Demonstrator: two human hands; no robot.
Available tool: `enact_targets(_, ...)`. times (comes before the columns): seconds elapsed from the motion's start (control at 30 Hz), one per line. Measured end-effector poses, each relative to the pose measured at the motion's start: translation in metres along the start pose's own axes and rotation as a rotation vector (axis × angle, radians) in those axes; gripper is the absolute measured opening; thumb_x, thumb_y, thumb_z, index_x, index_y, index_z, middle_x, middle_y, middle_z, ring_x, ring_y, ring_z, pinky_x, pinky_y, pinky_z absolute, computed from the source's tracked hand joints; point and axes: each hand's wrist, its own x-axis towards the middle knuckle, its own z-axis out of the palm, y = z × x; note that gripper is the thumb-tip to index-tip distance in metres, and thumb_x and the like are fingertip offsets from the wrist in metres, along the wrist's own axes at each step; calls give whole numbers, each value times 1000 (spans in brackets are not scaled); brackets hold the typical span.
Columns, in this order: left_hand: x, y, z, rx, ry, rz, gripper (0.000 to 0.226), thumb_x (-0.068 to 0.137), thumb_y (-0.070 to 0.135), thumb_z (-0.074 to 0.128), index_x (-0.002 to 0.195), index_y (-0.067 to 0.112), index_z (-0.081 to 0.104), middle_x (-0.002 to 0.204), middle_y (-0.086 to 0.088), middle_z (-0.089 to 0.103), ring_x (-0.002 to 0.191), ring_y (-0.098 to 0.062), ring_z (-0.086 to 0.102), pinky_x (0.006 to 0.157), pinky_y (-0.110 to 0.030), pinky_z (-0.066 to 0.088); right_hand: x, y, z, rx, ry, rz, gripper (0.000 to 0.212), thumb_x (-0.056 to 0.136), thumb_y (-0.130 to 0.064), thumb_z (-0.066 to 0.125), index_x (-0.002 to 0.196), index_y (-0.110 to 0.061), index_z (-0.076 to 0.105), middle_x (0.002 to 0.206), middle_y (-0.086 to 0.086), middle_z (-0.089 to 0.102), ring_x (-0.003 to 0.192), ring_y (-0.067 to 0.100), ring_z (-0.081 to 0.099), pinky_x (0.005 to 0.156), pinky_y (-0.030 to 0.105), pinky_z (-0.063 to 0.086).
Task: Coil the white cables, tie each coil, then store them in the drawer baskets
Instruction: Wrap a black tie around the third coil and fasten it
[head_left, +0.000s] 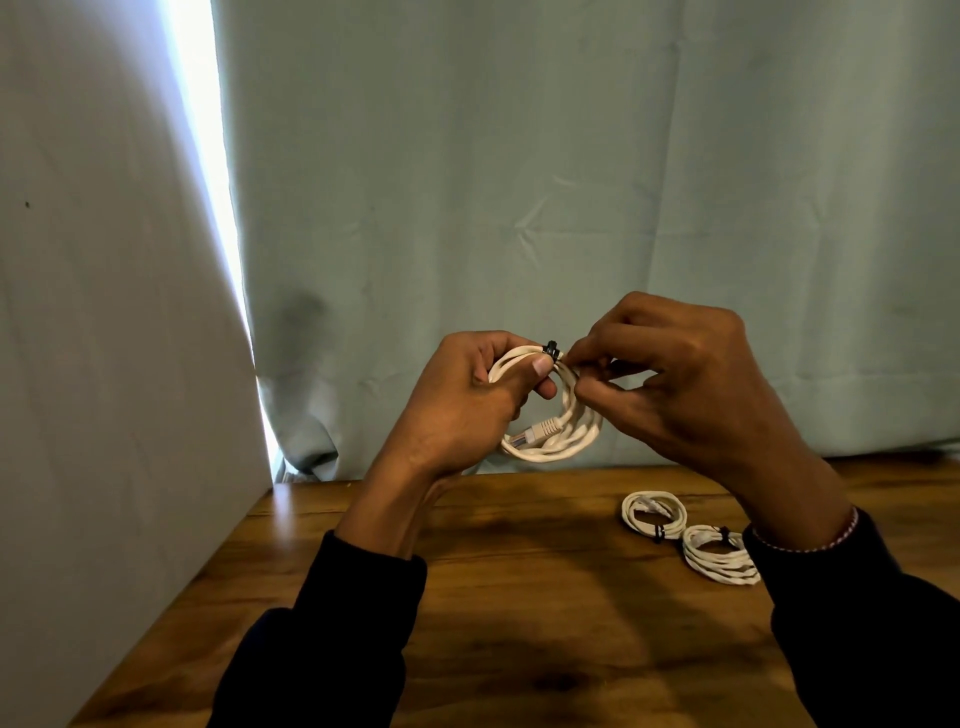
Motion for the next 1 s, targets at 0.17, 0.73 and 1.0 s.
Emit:
enact_targets(0.17, -1, 2, 0, 3, 0, 9, 14, 97, 22, 63, 95, 15, 75, 77, 2, 74, 68, -13, 58, 68, -34, 51, 0, -2, 3, -35, 46, -1, 11, 83, -17, 77, 90, -9, 78, 84, 5, 69, 67, 12, 64, 59, 26, 57)
enact_targets(0.73, -2, 6, 0, 42, 9, 2, 14, 98, 24, 62, 97, 20, 74, 78, 5, 75, 67, -9, 58, 68, -32, 52, -1, -4, 7, -37, 118, 22, 15, 84, -20, 73, 88, -6, 78, 83, 7, 69, 66, 13, 64, 59, 27, 59)
enact_targets(1.0, -2, 6, 2, 59, 37, 8, 14, 98, 26, 62, 97, 20, 75, 78, 6, 74, 67, -7, 59, 73, -38, 56, -2, -2, 9, -56, 120, 2, 15, 84, -20, 75, 88, -6, 77, 84, 9, 69, 68, 16, 65, 58, 31, 59)
